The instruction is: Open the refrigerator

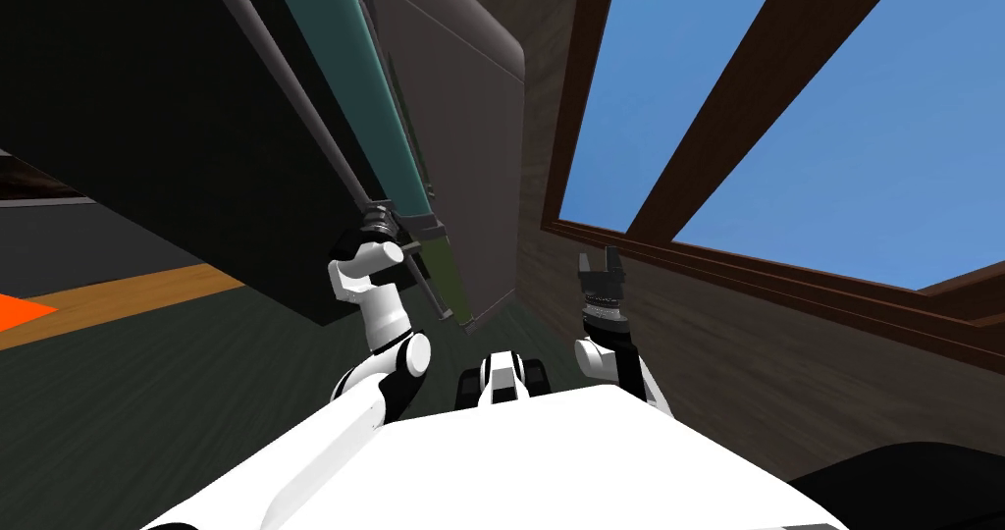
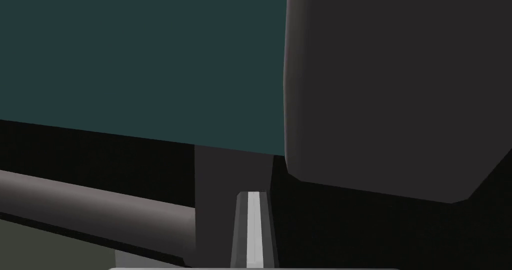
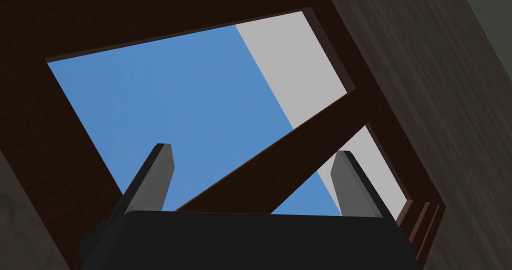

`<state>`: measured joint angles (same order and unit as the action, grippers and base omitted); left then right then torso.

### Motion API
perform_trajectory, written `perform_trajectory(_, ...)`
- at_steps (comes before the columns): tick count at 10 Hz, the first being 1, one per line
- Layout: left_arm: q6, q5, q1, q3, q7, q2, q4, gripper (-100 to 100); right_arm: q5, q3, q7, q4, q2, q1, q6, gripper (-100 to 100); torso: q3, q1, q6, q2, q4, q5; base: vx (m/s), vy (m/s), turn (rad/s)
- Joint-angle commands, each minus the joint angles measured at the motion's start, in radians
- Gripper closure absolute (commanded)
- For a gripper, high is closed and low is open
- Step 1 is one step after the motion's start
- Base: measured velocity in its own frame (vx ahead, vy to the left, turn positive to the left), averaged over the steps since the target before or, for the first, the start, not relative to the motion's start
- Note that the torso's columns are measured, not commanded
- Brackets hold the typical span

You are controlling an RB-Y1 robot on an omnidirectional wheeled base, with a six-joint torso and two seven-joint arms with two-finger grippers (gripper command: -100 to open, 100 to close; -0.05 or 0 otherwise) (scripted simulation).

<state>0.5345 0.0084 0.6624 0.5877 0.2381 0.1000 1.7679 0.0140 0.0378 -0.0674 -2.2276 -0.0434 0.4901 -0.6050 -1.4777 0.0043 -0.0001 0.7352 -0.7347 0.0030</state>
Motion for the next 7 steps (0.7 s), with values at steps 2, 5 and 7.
perform_trajectory(2, 0.040, -0.023, -0.004, 0.039, 0.021, -0.042, 0.084, 100, 0.000, 0.000, 0.000, 0.000, 0.000, 0.000, 0.000, 0, 0.000, -0.004, 0.000, 0.000, -0.002, -0.003, 0.007, 0.027, 0.010)
perform_trajectory(5, 0.043, -0.017, 0.001, 0.039, 0.022, 0.008, 0.077, -100, 0.000, 0.000, 0.000, 0.000, 0.000, 0.000, 0.000, 0, 0.002, -0.006, 0.001, 0.003, -0.003, -0.004, -0.009, 0.022, 0.003)
perform_trajectory(7, 0.073, -0.006, 0.018, 0.031, 0.021, 0.009, 0.084, -100, 0.000, 0.000, 0.000, 0.000, 0.000, 0.000, 0.000, 0, 0.002, 0.001, 0.000, 0.003, -0.003, -0.001, -0.071, 0.133, -0.031)
